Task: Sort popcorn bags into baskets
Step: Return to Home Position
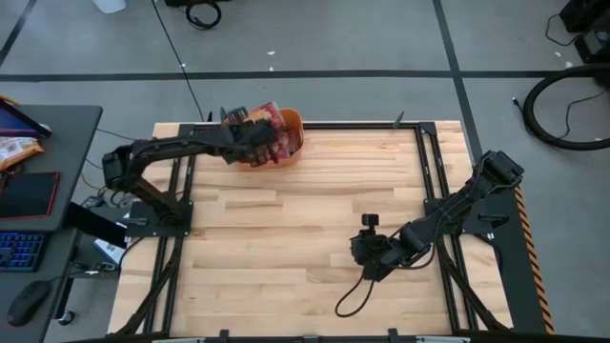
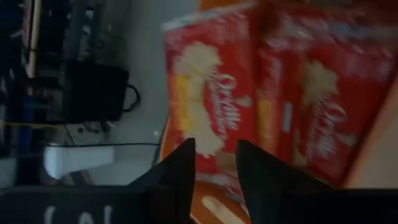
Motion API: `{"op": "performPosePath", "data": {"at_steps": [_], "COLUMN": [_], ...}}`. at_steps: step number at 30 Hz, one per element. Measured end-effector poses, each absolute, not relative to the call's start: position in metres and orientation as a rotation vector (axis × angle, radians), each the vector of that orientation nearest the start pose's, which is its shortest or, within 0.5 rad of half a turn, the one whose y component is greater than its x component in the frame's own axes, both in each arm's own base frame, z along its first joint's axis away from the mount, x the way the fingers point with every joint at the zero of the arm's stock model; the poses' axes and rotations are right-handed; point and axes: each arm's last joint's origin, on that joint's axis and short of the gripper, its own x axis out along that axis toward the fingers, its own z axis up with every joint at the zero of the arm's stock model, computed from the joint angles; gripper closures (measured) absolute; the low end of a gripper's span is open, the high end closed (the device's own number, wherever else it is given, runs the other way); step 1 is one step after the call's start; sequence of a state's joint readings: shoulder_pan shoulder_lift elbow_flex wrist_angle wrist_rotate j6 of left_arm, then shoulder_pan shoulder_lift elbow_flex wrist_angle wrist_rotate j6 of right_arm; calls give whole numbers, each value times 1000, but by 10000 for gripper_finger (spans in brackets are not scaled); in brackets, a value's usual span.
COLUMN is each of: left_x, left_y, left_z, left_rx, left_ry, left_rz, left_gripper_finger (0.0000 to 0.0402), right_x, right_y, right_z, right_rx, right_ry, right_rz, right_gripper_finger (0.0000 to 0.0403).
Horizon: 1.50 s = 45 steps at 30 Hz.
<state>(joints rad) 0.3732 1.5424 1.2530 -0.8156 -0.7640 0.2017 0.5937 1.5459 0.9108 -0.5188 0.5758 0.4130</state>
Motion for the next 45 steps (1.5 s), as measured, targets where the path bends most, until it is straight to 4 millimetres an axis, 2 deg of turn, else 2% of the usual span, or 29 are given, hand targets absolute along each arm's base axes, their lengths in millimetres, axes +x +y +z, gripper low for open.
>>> {"op": "performPosePath", "data": {"at_steps": [3,6,9,12,16,19,22,25,30,34,37,45], "left_x": [269,260,256,255,262,269,273,271,269,262,248,205], "left_y": [150,177,204,224,233,231,220,204,171,133,103,46], "left_z": [279,276,262,245,217,204,204,218,266,287,285,249], "left_rx": [287,101,-63,-126,-147,-148,-107,-36,46,82,86,-13], "left_ry": [1183,1115,1073,1079,1152,1214,1264,1301,1138,984,871,643], "left_rz": [948,968,1007,1066,1061,958,911,893,795,693,594,461], "left_gripper_finger": [285,286,286,286,286,286,286,287,288,288,288,288], "right_x": [248,250,251,251,251,251,251,251,246,240,234,208], "right_y": [148,150,150,150,150,150,150,149,147,143,133,98], "right_z": [188,190,190,190,190,190,190,190,189,196,194,188], "right_rx": [-261,-273,-283,-283,-283,-286,-286,-285,-277,-248,-238,-71], "right_ry": [891,867,863,862,862,863,864,864,898,879,845,740], "right_rz": [-151,-132,-127,-126,-126,-125,-124,-125,-152,-163,-163,-111], "right_gripper_finger": [282,282,282,282,282,282,282,282,284,291,299,323]}}
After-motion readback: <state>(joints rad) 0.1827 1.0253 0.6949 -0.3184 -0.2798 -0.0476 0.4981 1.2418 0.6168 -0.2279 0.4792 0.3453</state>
